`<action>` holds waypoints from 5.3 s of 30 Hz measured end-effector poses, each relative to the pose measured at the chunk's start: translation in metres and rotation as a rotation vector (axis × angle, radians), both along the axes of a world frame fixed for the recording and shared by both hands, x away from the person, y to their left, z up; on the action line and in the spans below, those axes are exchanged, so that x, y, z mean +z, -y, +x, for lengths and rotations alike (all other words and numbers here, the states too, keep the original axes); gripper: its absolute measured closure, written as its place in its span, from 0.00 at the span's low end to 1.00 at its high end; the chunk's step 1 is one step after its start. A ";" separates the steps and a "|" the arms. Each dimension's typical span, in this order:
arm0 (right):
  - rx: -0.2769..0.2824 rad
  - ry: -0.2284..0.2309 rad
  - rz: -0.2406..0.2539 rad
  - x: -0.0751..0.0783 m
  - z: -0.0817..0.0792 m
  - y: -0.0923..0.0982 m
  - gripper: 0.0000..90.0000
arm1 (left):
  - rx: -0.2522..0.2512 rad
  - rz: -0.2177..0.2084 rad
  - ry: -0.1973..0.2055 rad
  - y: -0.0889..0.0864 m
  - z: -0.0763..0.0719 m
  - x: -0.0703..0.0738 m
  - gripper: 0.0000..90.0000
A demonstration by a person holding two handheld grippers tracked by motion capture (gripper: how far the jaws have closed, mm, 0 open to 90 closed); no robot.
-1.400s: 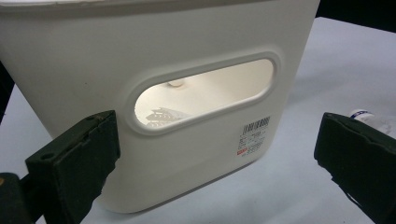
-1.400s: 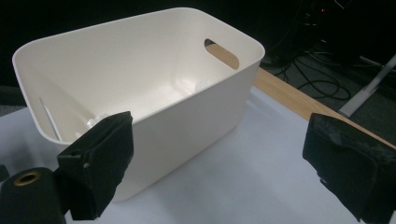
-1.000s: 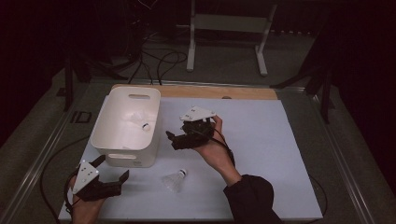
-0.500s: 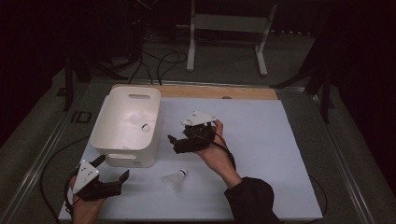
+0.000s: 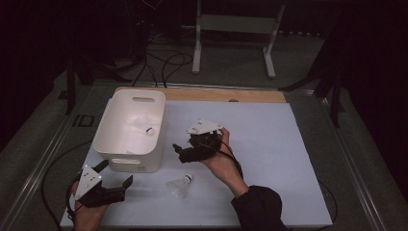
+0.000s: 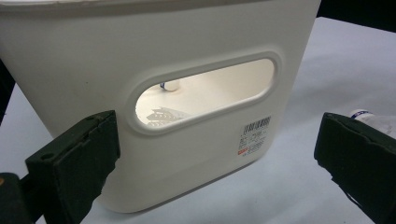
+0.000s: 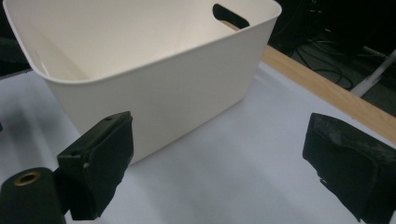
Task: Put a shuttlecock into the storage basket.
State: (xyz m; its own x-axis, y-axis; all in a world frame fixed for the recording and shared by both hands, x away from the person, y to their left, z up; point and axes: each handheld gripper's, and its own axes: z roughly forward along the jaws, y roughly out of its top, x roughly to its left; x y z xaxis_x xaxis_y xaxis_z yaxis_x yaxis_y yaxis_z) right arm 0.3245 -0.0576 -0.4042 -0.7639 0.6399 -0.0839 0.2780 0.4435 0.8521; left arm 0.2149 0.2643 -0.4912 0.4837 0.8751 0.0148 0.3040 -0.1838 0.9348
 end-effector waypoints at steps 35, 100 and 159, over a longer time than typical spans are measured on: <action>0.024 -0.019 -0.028 -0.013 -0.014 -0.005 0.09 | -0.001 -0.002 -0.001 0.000 0.000 0.000 0.01; 0.100 -0.085 -0.136 -0.045 -0.039 -0.005 0.08 | 0.000 -0.002 -0.001 0.000 0.000 0.000 0.01; -0.012 -0.159 -0.238 -0.059 -0.032 0.007 0.12 | 0.002 -0.002 0.000 0.000 0.000 0.000 0.01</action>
